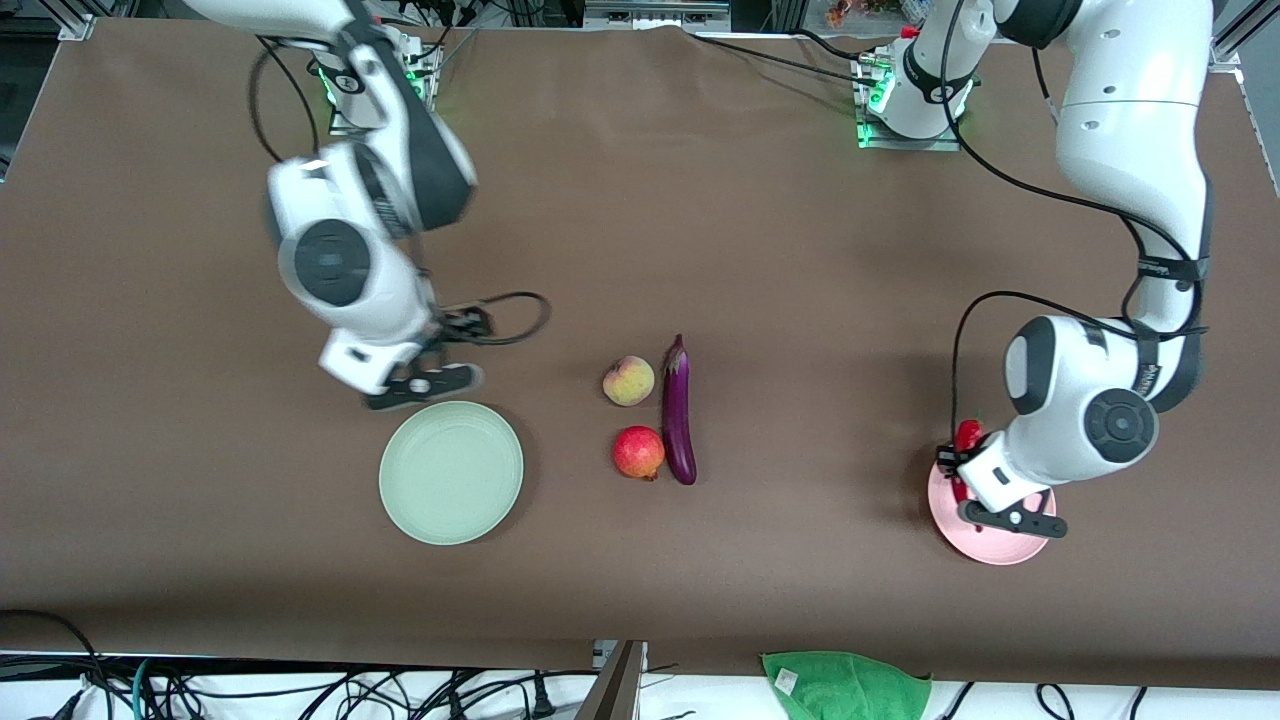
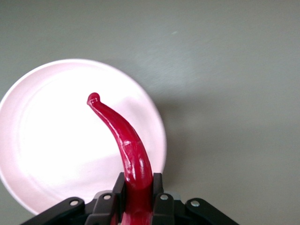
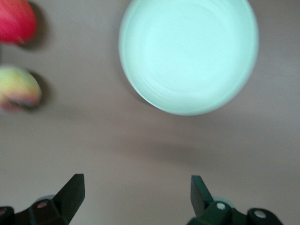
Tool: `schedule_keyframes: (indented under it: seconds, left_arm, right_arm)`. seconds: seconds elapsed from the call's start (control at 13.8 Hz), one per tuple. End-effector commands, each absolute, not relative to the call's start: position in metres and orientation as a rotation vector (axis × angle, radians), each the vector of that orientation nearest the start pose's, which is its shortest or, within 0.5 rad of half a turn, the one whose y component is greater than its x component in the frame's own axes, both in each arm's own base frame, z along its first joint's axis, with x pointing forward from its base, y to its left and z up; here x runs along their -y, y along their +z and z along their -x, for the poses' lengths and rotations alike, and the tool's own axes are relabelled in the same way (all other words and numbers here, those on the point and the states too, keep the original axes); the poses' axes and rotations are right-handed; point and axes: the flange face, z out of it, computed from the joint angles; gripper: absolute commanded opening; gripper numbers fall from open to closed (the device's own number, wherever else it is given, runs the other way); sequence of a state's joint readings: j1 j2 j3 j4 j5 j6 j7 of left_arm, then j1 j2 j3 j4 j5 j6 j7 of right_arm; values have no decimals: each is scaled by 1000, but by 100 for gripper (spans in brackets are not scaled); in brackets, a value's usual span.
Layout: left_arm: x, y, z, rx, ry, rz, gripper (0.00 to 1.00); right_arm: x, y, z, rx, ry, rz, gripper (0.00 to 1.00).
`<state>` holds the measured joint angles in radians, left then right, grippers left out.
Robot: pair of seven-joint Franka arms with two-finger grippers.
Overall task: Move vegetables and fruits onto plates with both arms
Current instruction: 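Release the chili on the pink plate while the right gripper grasps the peach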
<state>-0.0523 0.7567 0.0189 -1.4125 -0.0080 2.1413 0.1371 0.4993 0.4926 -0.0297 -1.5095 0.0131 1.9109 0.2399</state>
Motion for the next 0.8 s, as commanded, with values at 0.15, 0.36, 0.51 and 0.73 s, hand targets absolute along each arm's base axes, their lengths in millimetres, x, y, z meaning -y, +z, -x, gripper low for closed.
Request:
schedule_keyframes:
  seconds: [0.15,0.36,0.51,0.73]
  left_arm:
    - [4,223,-723,-287,69,3129,0]
    - [-13,209,-726,-248,23,3131,35]
    - [-12,211,-727,-175,10,3185,96]
    - [-4,220,-728,-128,14,3229,100]
  right_arm:
    - [-415,313,-588,205,-26,3029,100]
    - [-462,290,-573,62,-97,2979,100]
    - [-474,275,-577,74,-97,2977,100]
    - [-480,257,-581,91,-96,2982,100]
